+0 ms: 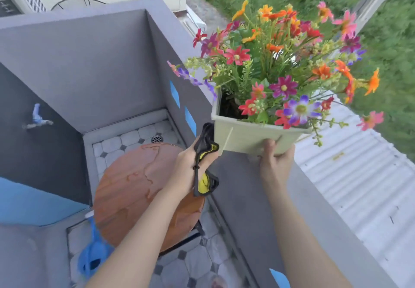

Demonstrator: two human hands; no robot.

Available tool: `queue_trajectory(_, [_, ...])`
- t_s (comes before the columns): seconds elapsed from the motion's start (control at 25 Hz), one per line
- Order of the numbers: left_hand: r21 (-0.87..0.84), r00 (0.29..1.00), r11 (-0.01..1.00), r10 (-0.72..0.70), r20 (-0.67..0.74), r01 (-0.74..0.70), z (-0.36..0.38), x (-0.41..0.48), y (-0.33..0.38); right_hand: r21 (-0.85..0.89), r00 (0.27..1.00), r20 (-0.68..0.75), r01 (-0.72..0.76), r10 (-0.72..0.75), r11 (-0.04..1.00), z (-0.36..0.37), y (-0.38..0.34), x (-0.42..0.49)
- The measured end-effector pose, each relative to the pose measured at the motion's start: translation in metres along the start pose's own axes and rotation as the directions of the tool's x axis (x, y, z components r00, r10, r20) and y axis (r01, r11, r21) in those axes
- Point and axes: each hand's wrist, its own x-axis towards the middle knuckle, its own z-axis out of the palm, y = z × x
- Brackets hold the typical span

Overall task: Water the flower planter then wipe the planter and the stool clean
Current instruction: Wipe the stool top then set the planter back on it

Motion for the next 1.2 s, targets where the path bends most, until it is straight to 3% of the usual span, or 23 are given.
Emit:
queue_trajectory(0.04, [-0.022, 0.998, 0.999, 0.040, -0.041, -0.041, -0.005, -0.001, -0.005, -0.016, 1.000, -0.003, -0.021, 0.021, 1.000, -0.002, 0.000, -0.001])
queue_trajectory(0.12, [-0.249, 0.996, 0.968, 0.011, -0.087, -0.032, -0.026, -0.010, -0.021, -0.033, 0.999, 0.014, -0.037, 0.038, 0.999, -0.003, 0.008, 0.001])
queue_trajectory(0.2, [-0.401, 0.976, 0.912, -0.158, -0.152, 0.085, -0.054, -0.021, -0.035, -0.059, 1.000, 0.013, -0.023, 0.024, 0.998, -0.004, 0.006, 0.000])
queue_trajectory(0.28, [-0.419, 0.926, 0.874, -0.340, -0.166, 0.246, -0.080, -0.030, -0.046, -0.043, 1.000, 0.019, -0.008, 0.008, 0.999, -0.002, -0.001, 0.001])
queue_trajectory(0.36, [-0.278, 0.886, 0.902, -0.398, -0.237, 0.330, -0.100, -0.034, -0.050, -0.018, 1.000, 0.027, 0.004, -0.004, 1.000, -0.002, -0.001, 0.000])
queue_trajectory(0.44, [-0.023, 0.864, 0.922, -0.371, -0.341, 0.387, -0.116, -0.037, -0.052, -0.015, 1.000, 0.029, -0.003, 0.003, 1.000, -0.003, 0.000, -0.002])
queue_trajectory(0.52, [0.432, 0.896, 0.838, -0.142, -0.420, 0.335, -0.126, -0.039, -0.063, -0.017, 0.999, 0.034, -0.012, 0.013, 1.000, -0.002, 0.001, -0.003])
queue_trajectory(0.56, [0.658, 0.917, 0.704, 0.026, -0.398, 0.266, -0.128, -0.046, -0.072, -0.001, 0.999, 0.040, -0.025, 0.025, 1.000, -0.002, 0.002, -0.003])
queue_trajectory(0.6, [0.836, 0.937, 0.511, 0.151, -0.315, 0.199, -0.126, -0.052, -0.084, 0.009, 0.998, 0.042, -0.036, 0.035, 0.999, -0.001, 0.003, -0.002])
queue_trajectory(0.64, [0.931, 0.966, 0.330, 0.147, -0.212, 0.154, -0.119, -0.061, -0.098, 0.017, 0.999, 0.042, -0.028, 0.028, 0.999, -0.001, 0.004, -0.001])
queue_trajectory(0.68, [0.974, 0.991, 0.205, 0.080, -0.112, 0.093, -0.112, -0.069, -0.117, 0.027, 0.999, 0.047, -0.022, 0.020, 0.999, -0.001, 0.004, -0.001])
queue_trajectory(0.72, [0.988, 0.998, 0.144, -0.017, -0.055, 0.057, -0.102, -0.077, -0.131, 0.034, 0.999, 0.051, -0.007, 0.005, 0.999, -0.001, 0.004, -0.002])
queue_trajectory(0.92, [1.000, 0.971, 0.027, -0.237, 0.017, -0.011, -0.083, -0.092, -0.143, 0.035, 0.998, 0.057, 0.010, -0.012, 0.999, -0.001, 0.001, 0.003])
queue_trajectory(0.96, [0.998, 0.981, 0.056, -0.192, 0.039, -0.029, -0.091, -0.092, -0.133, 0.027, 0.998, 0.057, 0.009, -0.011, 1.000, -0.001, 0.001, 0.001])
queue_trajectory(1.04, [0.964, 0.977, 0.166, 0.088, 0.195, -0.207, -0.109, -0.073, -0.118, 0.031, 0.999, 0.050, -0.020, 0.018, 0.999, -0.006, 0.013, 0.005])
queue_trajectory(1.12, [0.858, 0.836, 0.136, 0.343, 0.428, -0.495, -0.145, -0.056, -0.119, 0.016, 0.999, 0.044, -0.015, 0.014, 1.000, -0.007, 0.016, 0.002])
queue_trajectory(1.16, [0.770, 0.748, 0.091, 0.332, 0.574, -0.631, -0.162, -0.044, -0.125, 0.016, 0.999, 0.047, -0.015, 0.014, 1.000, -0.007, 0.015, 0.002])
queue_trajectory(1.2, [0.679, 0.667, 0.038, 0.232, 0.708, -0.733, -0.174, -0.034, -0.132, 0.018, 0.998, 0.055, -0.019, 0.018, 1.000, -0.005, 0.015, 0.003])
